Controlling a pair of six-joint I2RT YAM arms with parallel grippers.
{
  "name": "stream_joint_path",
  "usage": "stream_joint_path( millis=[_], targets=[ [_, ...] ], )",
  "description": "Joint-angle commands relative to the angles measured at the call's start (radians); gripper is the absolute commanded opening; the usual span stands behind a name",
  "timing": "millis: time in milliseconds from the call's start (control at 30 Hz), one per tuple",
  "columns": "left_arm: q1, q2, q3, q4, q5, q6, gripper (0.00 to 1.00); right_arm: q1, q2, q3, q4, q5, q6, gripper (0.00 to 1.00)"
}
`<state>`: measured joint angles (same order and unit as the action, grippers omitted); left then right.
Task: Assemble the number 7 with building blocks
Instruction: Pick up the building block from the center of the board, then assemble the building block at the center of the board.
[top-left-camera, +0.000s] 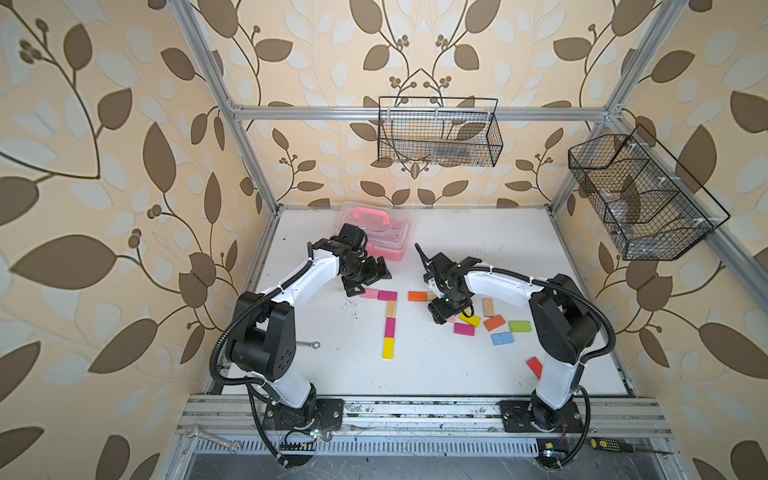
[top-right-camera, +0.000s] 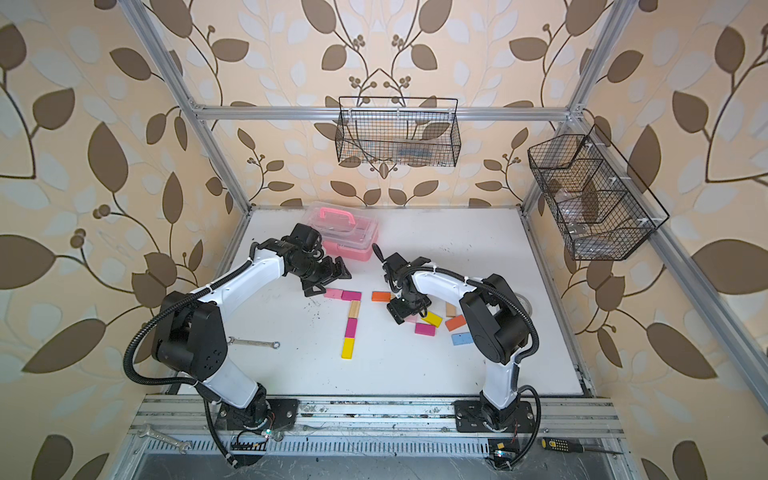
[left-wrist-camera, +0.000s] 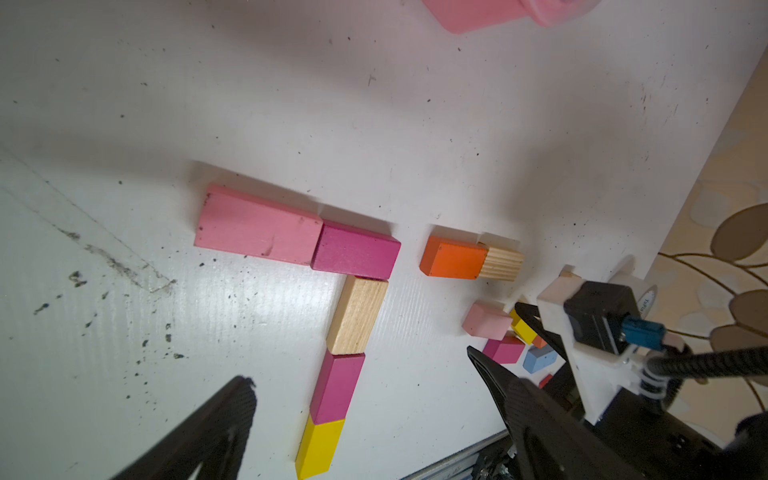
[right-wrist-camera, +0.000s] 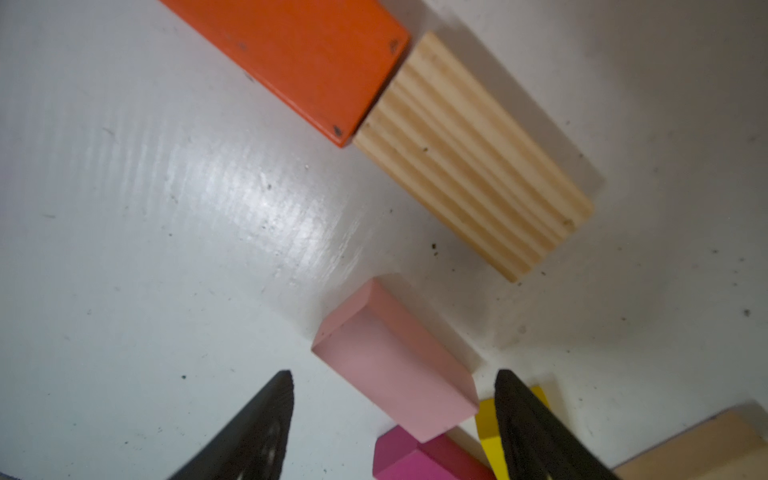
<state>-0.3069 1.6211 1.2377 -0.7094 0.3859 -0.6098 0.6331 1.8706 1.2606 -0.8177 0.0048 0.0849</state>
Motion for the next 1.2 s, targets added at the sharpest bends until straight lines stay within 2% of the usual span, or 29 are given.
stream_joint_path(
  millis=[0,100,267,367,467,600,700,933,1167],
  targets=[
    [-0.001,-0.051,-0.014,-0.003,0.003,-0.013,0.97,0.021,0.028,-0.012,-0.003,0.017,-0.013,0.7],
    [-0.001,-0.061,-0.029,0.004,-0.002,-0.021,0.97,0.032,0.026,-0.014,-0.009,0.015,-0.01,0.61],
    [-0.001,-0.067,-0.043,0.013,-0.002,-0.028,0.97,0.037,0.01,-0.044,0.0,0.022,0.011,0.53],
    [-0.001,-0.068,-0.043,0.012,-0.001,-0.027,0.97,0.036,0.003,-0.056,0.009,0.013,0.028,0.43],
    [-0.001,-0.069,-0.041,0.011,0.001,-0.025,0.97,0.036,-0.012,-0.072,0.024,0.002,0.058,0.41],
    [-0.001,-0.07,-0.043,0.01,0.002,-0.023,0.97,0.029,-0.042,-0.101,0.058,-0.032,0.124,0.33],
    [-0.001,-0.07,-0.044,0.01,0.002,-0.023,0.97,-0.007,-0.069,-0.131,0.099,-0.086,0.211,0.19],
    [-0.001,-0.079,-0.051,0.01,0.002,-0.022,0.97,-0.127,-0.116,-0.185,0.169,-0.228,0.378,0.17],
    [-0.001,-0.092,-0.064,0.016,-0.001,-0.028,0.97,-0.144,-0.088,-0.17,0.169,-0.27,0.394,0.18]
  ],
)
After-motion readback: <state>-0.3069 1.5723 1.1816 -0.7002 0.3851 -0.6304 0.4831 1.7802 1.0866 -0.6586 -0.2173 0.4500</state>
